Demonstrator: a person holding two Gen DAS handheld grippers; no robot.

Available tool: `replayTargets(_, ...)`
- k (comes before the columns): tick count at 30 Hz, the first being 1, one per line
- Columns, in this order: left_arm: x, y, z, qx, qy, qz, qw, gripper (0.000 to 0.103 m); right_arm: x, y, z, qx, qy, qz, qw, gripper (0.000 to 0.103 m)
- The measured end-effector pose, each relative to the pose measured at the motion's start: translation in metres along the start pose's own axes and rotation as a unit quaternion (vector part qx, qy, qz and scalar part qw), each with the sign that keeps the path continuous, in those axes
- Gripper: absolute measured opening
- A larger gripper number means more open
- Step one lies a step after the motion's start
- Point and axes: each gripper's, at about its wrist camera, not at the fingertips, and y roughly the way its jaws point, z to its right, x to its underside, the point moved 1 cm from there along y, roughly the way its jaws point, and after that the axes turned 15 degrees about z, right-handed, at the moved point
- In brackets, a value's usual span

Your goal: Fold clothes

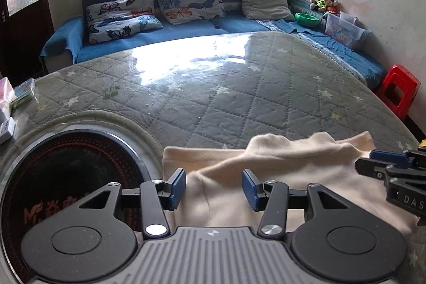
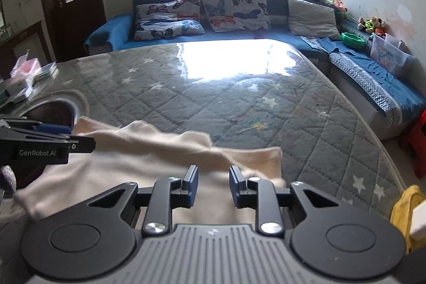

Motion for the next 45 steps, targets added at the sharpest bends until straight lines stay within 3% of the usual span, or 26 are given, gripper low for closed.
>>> replayTargets(12, 0.036, -0.053, 0.012, 0.01, 0.04, 0.022, 0.9989, 0.053, 0.022, -0.051, -0.026, -0.025, -0.026, 0.005, 0.999, 0.029)
replayTargets(25, 0.055, -0.055, 0.023, 0.002, 0.062, 0.03, 0.9976, 0.058, 0.039, -0.059, -0.037, -0.007, -0.036, 0.014, 0.999, 0.031)
replayTargets(29, 0.055, -0.059, 0.017, -0.001, 0.042, 0.028, 0.9987, 0.07, 0.036, -0.064, -0.039, -0.002, -0.034, 0.027, 0.999, 0.048)
replayTargets(40, 0.063, -0.078, 0.013, 0.003, 0.036, 0.04, 0.9986, 0.089, 0.041, -0.07, -0.043, 0.003, -0.024, 0.037, 0.999, 0.059)
replayTargets(45, 0.067, -0.083, 0.015, 0.007, 0.033, 0.036, 0.9988, 0.091, 0.043, -0.073, -0.048, 0.001, -0.024, 0.04, 0.999, 0.064)
